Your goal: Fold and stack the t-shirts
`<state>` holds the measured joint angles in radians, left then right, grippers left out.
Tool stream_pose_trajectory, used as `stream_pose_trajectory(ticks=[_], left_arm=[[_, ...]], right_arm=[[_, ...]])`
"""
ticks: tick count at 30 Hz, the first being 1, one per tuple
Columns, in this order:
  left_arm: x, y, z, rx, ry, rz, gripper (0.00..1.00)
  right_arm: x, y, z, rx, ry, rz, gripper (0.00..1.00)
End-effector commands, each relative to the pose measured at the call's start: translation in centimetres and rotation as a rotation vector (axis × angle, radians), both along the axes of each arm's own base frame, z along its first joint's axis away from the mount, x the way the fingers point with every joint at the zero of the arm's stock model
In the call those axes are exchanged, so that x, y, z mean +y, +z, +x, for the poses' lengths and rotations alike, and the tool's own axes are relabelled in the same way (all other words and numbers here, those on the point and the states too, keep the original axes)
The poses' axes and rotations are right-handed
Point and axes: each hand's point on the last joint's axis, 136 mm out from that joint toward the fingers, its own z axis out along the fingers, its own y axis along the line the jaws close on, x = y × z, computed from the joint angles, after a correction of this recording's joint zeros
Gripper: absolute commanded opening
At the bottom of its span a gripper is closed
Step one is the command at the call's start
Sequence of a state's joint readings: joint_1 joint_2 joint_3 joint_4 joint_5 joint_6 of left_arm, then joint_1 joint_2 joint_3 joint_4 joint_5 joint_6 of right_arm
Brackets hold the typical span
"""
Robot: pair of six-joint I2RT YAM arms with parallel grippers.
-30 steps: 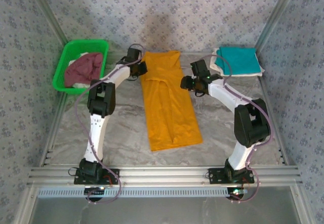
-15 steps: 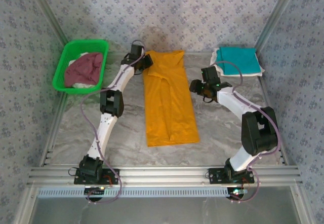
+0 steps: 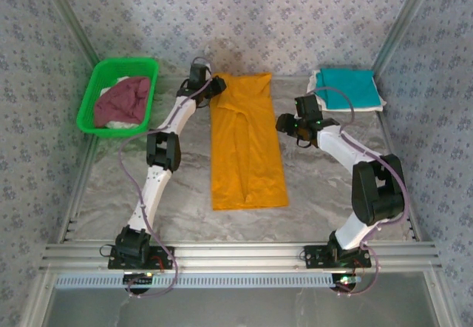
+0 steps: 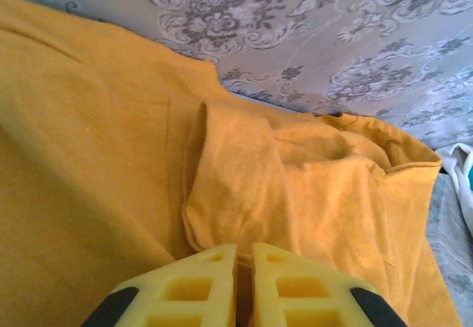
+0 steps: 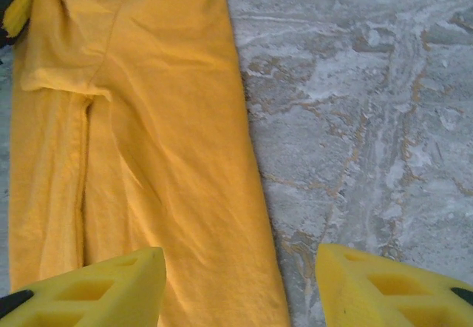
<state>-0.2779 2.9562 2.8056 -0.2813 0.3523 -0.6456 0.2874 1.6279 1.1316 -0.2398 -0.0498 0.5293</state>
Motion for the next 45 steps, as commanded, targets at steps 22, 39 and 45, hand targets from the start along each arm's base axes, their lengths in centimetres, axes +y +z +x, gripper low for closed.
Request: stream_pose_trajectory(ticks=[22, 39, 45], left_arm=[[5.0, 9.9, -41.7, 0.048, -0.186, 0.15, 0.66], [2.8, -2.0, -50.5, 0.39, -0.277, 0.198, 0.5], [3.0, -2.9, -50.2, 0.391, -0.274, 0.238, 0.46]], right_arm=[[2.9, -2.7, -16.7, 0.012, 0.294, -0.035, 0.72], [0.3, -7.3, -18.7, 0.196, 0.198, -0.027, 0.71], [0.9, -7.5, -18.6, 0.19, 0.211, -0.02, 0.71]])
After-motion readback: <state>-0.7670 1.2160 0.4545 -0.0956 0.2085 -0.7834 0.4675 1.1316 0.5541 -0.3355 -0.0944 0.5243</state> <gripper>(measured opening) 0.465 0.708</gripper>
